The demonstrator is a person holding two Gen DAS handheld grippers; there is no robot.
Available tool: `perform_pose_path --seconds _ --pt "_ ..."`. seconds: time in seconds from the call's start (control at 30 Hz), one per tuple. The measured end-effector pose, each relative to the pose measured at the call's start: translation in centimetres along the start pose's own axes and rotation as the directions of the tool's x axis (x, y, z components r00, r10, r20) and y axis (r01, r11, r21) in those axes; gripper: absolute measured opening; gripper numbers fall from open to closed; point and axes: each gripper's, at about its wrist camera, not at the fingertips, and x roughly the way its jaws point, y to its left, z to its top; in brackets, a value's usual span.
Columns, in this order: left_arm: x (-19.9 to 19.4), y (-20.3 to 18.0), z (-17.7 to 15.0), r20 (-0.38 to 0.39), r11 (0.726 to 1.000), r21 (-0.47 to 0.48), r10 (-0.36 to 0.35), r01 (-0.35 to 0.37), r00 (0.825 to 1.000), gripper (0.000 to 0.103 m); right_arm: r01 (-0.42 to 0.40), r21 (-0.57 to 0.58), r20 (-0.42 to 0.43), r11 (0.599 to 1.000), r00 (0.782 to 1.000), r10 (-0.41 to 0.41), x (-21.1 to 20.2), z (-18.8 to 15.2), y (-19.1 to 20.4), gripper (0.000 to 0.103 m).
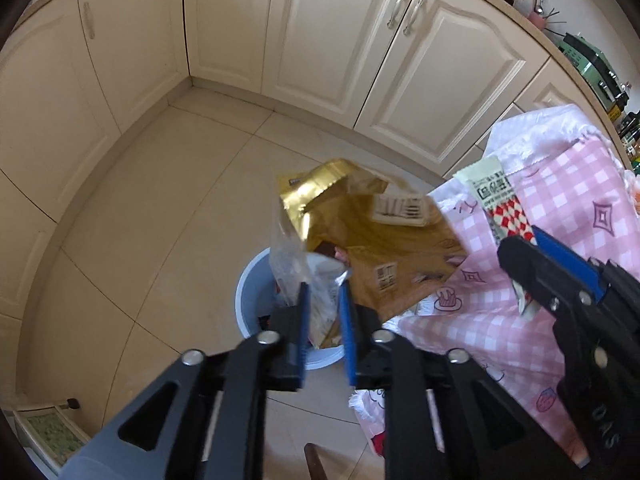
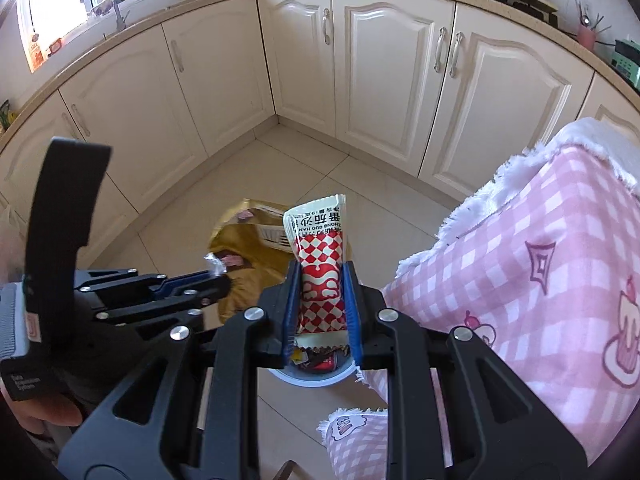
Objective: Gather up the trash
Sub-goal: 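Carry the gold bag and checkered wrapper over the blue bin with both grippers, then open the left gripper to drop the gold bag while the right gripper drops the wrapper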
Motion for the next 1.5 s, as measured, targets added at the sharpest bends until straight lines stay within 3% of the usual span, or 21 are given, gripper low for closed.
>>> perform_pose_path --seconds 0.03,0.1,0.13,0.77,1.07,1.13,1.5 --pt "0.1 0.0 0.1 0.003 1.0 -0.002 0.005 -0.005 1.0 0.021 -0.003 0.002 -0.001 1.0 1.0 0.003 0.0 0.0 -0.1 0.021" --pt "0.3 0.0 0.2 0.002 1.0 -0.01 0.003 -0.003 1.0 0.037 -0.004 0.006 -0.001 1.0 1.0 0.004 0.1 0.0 -0.2 0.021" --pt "0.3 0.0 0.2 0.004 1.0 -0.01 0.007 -0.007 1.0 0.039 -0.006 0.007 -0.003 1.0 1.0 0.006 0.1 0.0 -0.2 0.021" --pt "-4.2 2.7 -0.9 0.072 0.998 -0.057 0.026 -0.022 0.997 0.04 -0.046 0.002 -0.049 0.999 0.998 0.046 1.8 0.4 1.4 0.022" --pt "-5.3 3.3 -1.0 0.088 0.998 -0.067 0.023 -0.017 0.996 0.04 -0.052 0.034 -0.01 0.998 0.999 0.052 1.4 1.2 1.5 0.032" --pt "-5.5 3.2 -1.1 0.092 0.998 -0.063 0.021 -0.016 0.996 0.04 -0.043 0.038 0.008 0.998 0.999 0.043 0.9 1.3 1.2 0.053" --pt "-8.3 1.8 -1.1 0.147 0.999 -0.043 0.008 -0.002 0.989 0.041 -0.01 0.04 0.061 0.999 0.998 0.008 -2.7 2.0 0.3 0.053"
